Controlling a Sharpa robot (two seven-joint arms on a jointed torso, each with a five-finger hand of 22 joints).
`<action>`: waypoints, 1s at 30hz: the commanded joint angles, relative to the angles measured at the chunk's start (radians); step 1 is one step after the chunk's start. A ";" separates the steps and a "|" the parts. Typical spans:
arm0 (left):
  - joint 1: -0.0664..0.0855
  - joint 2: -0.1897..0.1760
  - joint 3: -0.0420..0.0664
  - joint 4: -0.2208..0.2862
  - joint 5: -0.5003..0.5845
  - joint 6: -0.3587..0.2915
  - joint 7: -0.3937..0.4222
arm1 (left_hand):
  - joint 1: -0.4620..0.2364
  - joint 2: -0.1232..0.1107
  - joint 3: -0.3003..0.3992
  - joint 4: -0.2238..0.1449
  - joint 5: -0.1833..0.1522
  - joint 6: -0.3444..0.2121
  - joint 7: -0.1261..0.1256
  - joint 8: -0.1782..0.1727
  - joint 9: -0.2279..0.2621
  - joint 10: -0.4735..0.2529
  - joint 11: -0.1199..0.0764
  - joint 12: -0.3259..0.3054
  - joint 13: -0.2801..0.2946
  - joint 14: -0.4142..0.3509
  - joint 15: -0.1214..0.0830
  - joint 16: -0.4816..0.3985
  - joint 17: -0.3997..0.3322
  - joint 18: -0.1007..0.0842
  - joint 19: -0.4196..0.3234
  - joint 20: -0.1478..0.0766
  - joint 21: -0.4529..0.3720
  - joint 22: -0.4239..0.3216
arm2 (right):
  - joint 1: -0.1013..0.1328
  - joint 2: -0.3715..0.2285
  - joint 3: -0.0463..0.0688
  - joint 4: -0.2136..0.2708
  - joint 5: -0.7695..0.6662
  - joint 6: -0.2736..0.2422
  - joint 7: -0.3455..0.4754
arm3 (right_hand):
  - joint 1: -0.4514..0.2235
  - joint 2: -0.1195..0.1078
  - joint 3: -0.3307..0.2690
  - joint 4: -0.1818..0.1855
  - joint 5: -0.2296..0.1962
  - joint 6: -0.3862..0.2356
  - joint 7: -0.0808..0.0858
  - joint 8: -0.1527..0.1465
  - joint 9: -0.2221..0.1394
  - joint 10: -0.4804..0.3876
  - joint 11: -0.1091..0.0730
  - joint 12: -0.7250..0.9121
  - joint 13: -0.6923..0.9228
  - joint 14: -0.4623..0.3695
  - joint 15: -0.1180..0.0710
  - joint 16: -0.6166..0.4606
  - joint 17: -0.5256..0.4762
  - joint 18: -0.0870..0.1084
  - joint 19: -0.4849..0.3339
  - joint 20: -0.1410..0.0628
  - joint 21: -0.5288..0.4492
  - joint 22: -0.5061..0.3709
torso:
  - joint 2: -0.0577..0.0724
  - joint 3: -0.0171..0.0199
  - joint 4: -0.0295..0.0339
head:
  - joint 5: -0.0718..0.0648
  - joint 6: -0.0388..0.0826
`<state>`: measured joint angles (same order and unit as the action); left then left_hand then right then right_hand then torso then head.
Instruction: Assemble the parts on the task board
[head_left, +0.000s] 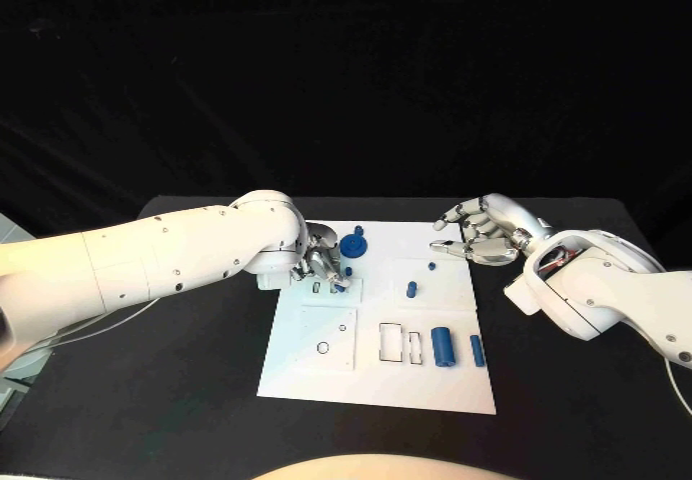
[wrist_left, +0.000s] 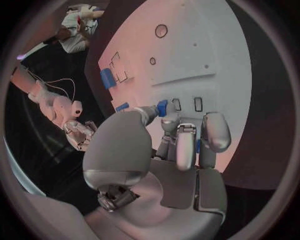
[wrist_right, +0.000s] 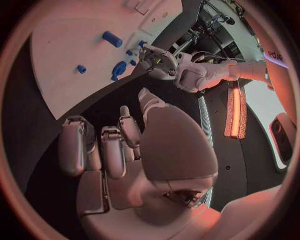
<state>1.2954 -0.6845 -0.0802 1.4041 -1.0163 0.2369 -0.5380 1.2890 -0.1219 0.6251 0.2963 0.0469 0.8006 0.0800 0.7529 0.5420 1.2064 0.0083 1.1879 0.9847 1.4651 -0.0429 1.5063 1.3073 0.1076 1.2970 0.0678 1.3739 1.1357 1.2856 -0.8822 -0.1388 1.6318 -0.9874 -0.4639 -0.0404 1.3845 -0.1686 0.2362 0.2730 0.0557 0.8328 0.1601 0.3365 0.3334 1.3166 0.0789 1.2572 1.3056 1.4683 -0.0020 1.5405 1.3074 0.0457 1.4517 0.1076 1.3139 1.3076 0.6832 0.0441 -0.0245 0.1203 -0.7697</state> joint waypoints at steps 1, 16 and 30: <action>0.002 -0.004 0.000 0.006 0.068 -0.060 0.014 | -0.013 -0.005 0.146 -0.135 0.004 -0.005 0.000 0.008 0.162 -0.003 -0.001 -0.007 -0.010 0.066 -0.007 0.003 0.160 -0.016 0.002 -0.005 0.005 0.001 | -0.001 0.001 0.000 0.000 -0.015 0.018 0.000 | 0.006 0.004 0.004 0.001 0.004 -0.003 0.000 0.004 -0.001 -0.003 -0.002 0.000 -0.001 0.080 0.006 -0.007 0.184 0.010 -0.005 0.002 -0.003 0.134 | -0.001 0.0000 -0.0001 | 0.001 0.000; 0.000 -0.059 -0.005 0.061 0.135 -0.166 -0.027 | -0.160 -0.050 0.339 -0.271 0.073 0.024 -0.013 0.037 0.240 0.043 -0.015 0.002 -0.002 0.083 -0.020 0.024 0.195 -0.019 0.017 -0.017 0.016 0.019 | -0.001 -0.001 0.000 -0.003 -0.020 0.026 -0.003 | 0.006 0.004 0.004 0.001 0.004 -0.003 0.000 0.004 -0.001 -0.003 -0.002 0.000 -0.001 0.080 0.006 -0.007 0.184 0.010 -0.005 0.002 -0.003 0.134 | -0.001 0.0014 0.0021 | 0.012 -0.007; -0.017 -0.093 -0.030 0.110 0.027 -0.267 -0.052 | -0.211 -0.061 0.370 -0.308 0.153 0.045 -0.022 0.049 0.252 0.074 -0.025 0.019 0.018 0.087 -0.029 0.028 0.202 -0.022 0.032 -0.026 0.024 0.035 | -0.001 -0.001 -0.001 -0.008 -0.021 0.029 -0.003 | 0.004 0.003 0.004 0.003 0.004 -0.003 -0.001 0.004 -0.001 -0.004 -0.002 -0.001 -0.003 0.080 0.006 -0.008 0.182 0.011 -0.005 0.002 -0.005 0.133 | -0.008 0.0021 0.0048 | 0.023 -0.020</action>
<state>1.2801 -0.7784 -0.1103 1.5096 -0.9357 0.0244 -0.5793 1.0879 -0.1832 0.8103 0.1736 0.1961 0.8177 0.0783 0.7992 0.6443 1.2752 -0.0164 1.2027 1.0015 1.4651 -0.0642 1.5295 1.3080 0.0976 1.3241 0.0409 1.3942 1.1720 1.2849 -0.8836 -0.1398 1.6243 -0.9967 -0.4503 -0.0475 1.3845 -0.1686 0.2362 0.2730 0.0557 0.8328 0.1601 0.3365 0.3334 1.3167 0.0789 1.2572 1.3037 1.4683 -0.0020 1.5365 1.3080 0.0456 1.4517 0.1077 1.3140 1.3073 0.6774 0.0453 -0.0203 0.1428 -0.7875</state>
